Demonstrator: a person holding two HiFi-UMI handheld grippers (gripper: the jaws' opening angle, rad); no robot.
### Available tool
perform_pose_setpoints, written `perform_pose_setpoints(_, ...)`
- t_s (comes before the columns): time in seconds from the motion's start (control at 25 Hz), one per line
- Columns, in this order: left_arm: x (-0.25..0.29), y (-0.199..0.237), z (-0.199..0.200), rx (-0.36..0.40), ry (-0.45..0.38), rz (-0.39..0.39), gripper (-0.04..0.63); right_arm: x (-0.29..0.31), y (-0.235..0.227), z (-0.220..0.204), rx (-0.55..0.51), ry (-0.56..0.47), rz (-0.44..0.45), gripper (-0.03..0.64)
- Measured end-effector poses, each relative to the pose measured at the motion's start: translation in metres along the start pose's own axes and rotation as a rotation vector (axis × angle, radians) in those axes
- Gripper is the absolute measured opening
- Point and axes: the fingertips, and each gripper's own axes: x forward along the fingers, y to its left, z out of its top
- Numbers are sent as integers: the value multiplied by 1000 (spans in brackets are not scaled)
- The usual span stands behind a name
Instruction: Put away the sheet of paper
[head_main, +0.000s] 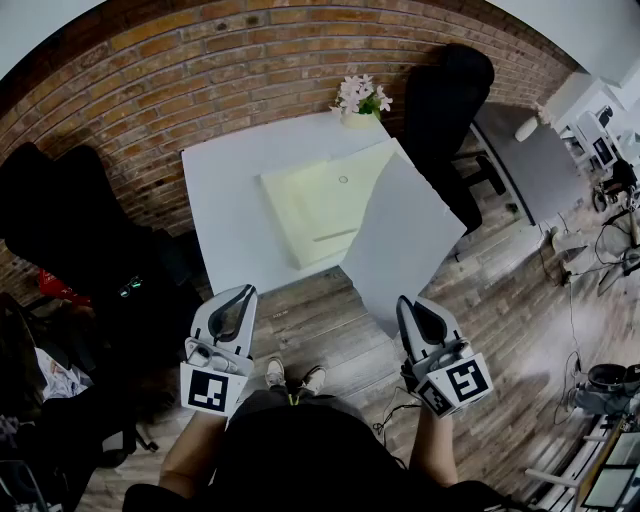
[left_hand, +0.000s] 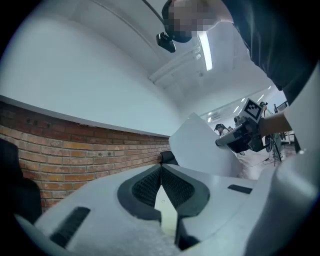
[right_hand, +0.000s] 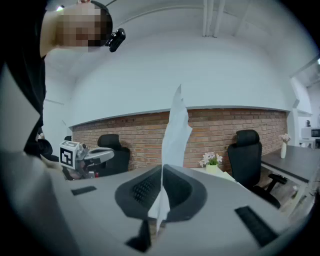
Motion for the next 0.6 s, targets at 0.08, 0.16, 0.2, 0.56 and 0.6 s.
perform_pose_setpoints(0.08,2,-4,5,-9,-17,4,28,-5,-2,-5,-1,28,5,14)
perform_pose_setpoints(0.16,2,-10,7,-19,-17,3,29,-8,-4,-4,3,19,9,14)
perform_pose_setpoints(0.2,2,-13,8,-23,-13,3,29,-9,-6,-4,4,10,11,14)
perform_pose_setpoints(0.56,5,-39,11,-17,5,34,28,-28,-18,-25,15,99,64,15)
perform_pose_setpoints(0.6,4,-41,11,-12,7,39,28,-30,-20,-27,10,100,74,15)
